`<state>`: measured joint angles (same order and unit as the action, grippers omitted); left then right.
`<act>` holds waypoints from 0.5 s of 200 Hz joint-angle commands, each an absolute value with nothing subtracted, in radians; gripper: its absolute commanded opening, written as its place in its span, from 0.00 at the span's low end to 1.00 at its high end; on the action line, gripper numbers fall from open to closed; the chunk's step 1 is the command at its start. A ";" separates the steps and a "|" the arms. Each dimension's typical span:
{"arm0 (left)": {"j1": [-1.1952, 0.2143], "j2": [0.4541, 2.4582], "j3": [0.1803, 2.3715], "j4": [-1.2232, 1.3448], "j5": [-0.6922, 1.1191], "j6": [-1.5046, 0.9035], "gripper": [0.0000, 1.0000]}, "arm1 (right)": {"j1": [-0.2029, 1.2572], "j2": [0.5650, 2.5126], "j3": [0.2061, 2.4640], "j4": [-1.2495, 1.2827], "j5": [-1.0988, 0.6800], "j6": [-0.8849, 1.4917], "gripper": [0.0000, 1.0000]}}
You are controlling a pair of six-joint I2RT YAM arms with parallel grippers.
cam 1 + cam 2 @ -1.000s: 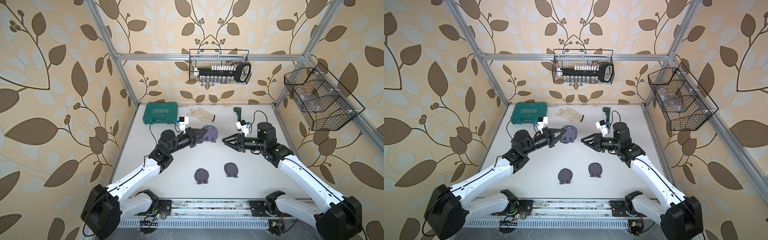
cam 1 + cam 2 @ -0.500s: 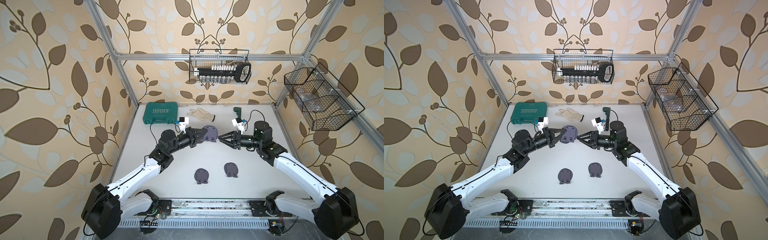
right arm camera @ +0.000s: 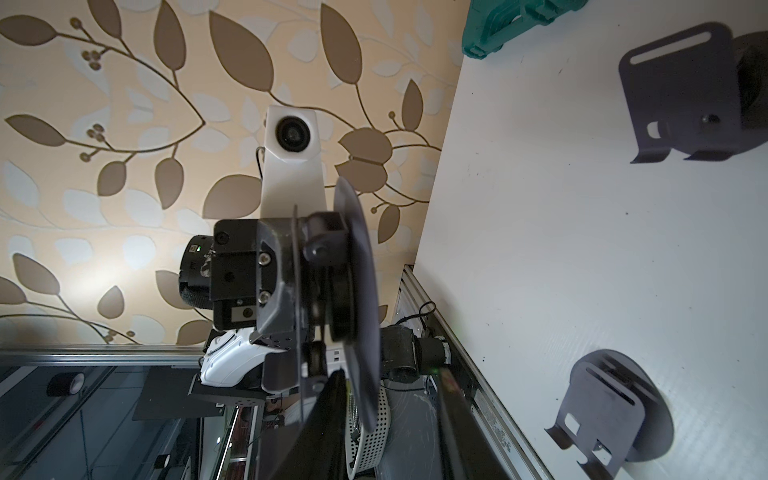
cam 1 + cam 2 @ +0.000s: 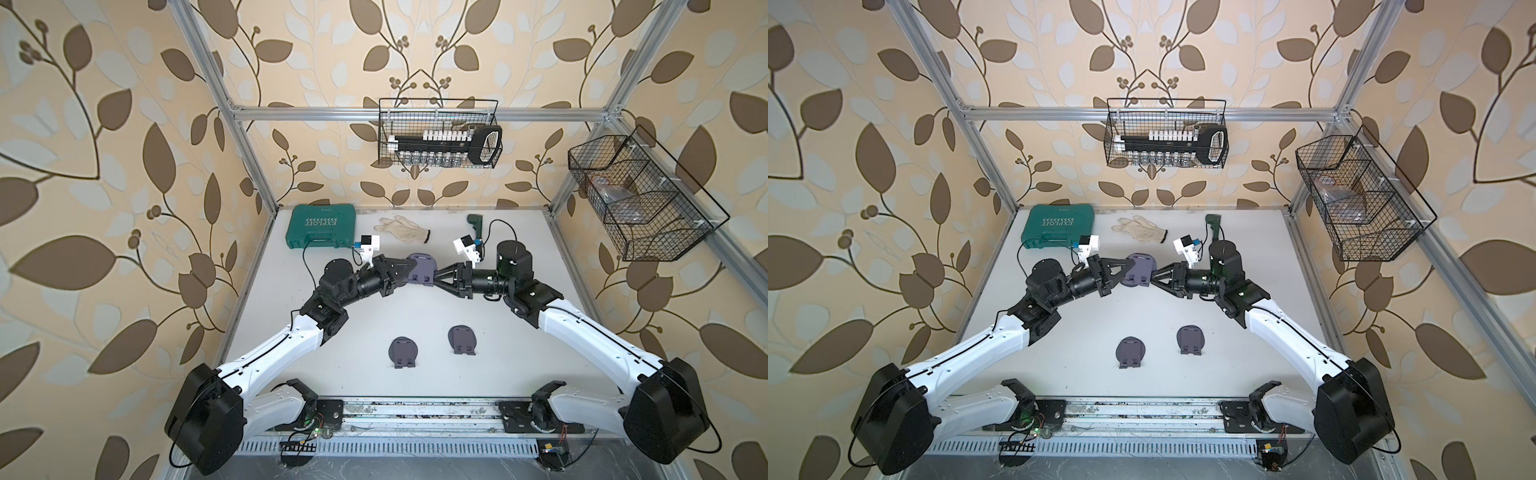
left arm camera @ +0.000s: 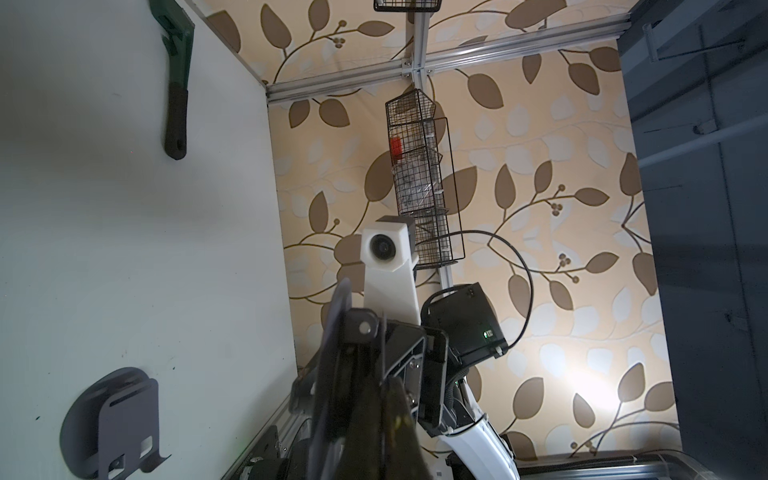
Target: Open the phone stand
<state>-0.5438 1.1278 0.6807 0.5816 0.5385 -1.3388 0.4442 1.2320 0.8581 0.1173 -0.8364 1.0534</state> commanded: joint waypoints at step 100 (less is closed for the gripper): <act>-0.562 1.168 0.686 0.770 0.600 -1.370 0.00 | 0.491 1.308 0.958 0.218 -0.800 1.070 0.25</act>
